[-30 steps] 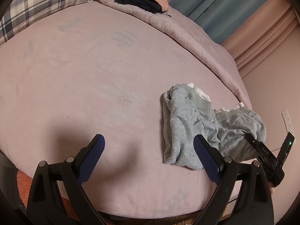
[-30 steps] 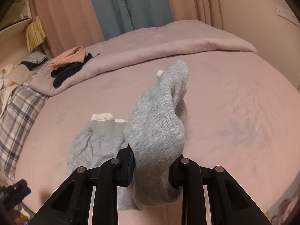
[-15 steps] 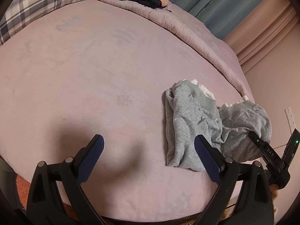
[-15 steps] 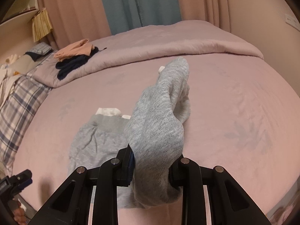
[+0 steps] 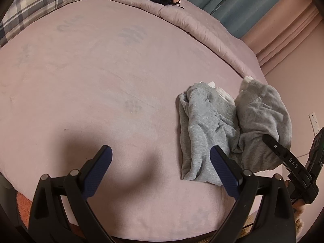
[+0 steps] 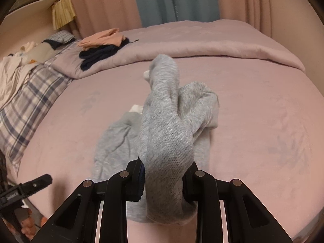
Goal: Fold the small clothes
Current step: 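Grasp the sweatshirt end with the right gripper and lift it, then fold the held end over the bundle with the right gripper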
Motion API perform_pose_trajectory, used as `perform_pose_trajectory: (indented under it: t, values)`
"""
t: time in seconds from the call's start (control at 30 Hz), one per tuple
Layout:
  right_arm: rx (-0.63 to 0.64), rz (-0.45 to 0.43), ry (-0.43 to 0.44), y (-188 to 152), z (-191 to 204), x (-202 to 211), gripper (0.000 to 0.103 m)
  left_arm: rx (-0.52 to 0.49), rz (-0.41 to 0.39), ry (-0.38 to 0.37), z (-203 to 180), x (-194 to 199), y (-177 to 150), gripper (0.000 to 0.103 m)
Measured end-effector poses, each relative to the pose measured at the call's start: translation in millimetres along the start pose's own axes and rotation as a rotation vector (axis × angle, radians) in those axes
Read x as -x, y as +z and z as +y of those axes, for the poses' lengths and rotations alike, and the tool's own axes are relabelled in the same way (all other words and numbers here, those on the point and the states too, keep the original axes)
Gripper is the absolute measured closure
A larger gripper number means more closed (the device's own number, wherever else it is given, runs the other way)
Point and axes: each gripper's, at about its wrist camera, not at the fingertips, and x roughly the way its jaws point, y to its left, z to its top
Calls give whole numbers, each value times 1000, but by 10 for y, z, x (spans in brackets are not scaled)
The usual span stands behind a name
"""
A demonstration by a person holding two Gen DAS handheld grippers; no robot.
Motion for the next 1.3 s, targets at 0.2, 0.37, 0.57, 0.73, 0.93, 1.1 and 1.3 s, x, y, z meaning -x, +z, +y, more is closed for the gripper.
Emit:
perform_pose_trajectory:
  t: [0.2, 0.37, 0.57, 0.73, 0.93, 1.1, 1.3]
  values:
    - [20, 32, 32, 0, 120, -87, 74, -8, 10, -6, -14, -32, 4, 5]
    - [49, 43, 45, -4, 217, -107, 74, -7, 18, -11, -18, -70, 1, 5]
    - [74, 81, 64, -27, 303, -232, 74, -7, 21, -14, -31, -81, 4, 5]
    - [87, 157, 100, -85, 430, -486, 74, -11, 24, -14, -37, -91, -10, 5]
    - [106, 223, 92, -196, 557, -737, 73, -8, 30, -12, -20, -112, -14, 5]
    - [135, 218, 67, -219, 614, -769, 71, -6, 31, -13, -21, -110, -11, 5]
    - [145, 207, 54, -242, 610, -814, 70, -1, 25, -8, -10, -104, -11, 5]
